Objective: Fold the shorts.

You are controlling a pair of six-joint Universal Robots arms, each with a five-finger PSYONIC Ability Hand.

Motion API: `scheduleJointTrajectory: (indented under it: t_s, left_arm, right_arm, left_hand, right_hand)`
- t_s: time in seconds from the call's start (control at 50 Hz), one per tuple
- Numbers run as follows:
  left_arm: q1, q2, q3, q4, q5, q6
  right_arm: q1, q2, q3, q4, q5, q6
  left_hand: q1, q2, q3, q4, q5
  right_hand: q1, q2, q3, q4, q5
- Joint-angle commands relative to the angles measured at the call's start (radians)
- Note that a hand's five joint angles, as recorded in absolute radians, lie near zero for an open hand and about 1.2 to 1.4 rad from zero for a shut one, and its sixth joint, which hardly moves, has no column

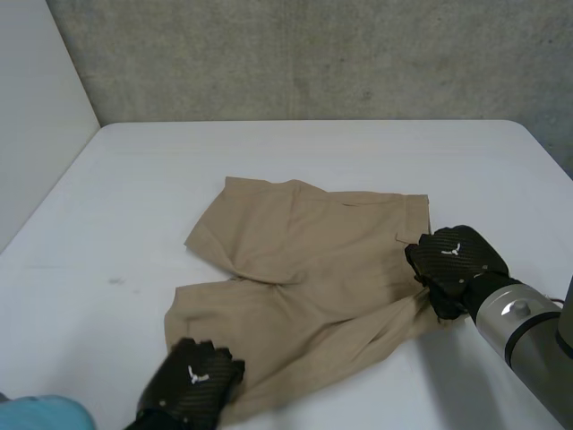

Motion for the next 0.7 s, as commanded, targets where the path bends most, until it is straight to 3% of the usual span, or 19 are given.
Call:
scheduleJointTrajectory:
  t_s: [0.02, 0.2, 0.42, 0.6, 0.7]
  left_arm:
    - [0.012, 0.171, 0.046, -0.091, -0.019, 0.069]
    - [0.004, 0.37, 0.153, -0.384, -0.012, 0.058]
    - [-0.034, 0.539, 0.359, -0.644, -0.012, 0.06]
    - [-0.016, 0.501, 0.318, -0.617, -0.007, 0.061]
    - [0.035, 0.369, 0.296, -0.445, 0.033, 0.072]
  right_arm:
    - [0.001, -0.053, -0.01, 0.099, 0.012, -0.075]
    - [-0.017, -0.229, -0.022, 0.314, 0.005, -0.3]
    - [-0.02, -0.413, -0.042, 0.519, -0.012, -0.383]
    - [-0.034, -0.409, -0.033, 0.513, -0.055, -0.386]
    - [-0.094, -0.235, -0.048, 0.44, -0.072, -0.391]
  left_hand:
    - [0.286, 0.203, 0.21, 0.198, 0.232]
    - [0.286, 0.203, 0.21, 0.198, 0.232]
    - [0.286, 0.203, 0.21, 0.198, 0.232]
    - [0.286, 0.203, 0.21, 0.198, 0.232]
    - [0.286, 0.203, 0.21, 0.198, 0.232]
  right_hand:
    - [0.433, 0.22, 0.202, 0.205, 0.23]
    - [0.433, 0.22, 0.202, 0.205, 0.23]
    - [0.433, 0.22, 0.202, 0.205, 0.23]
    - [0.433, 0.22, 0.202, 0.205, 0.23]
    - [0.433, 0.22, 0.202, 0.205, 0.23]
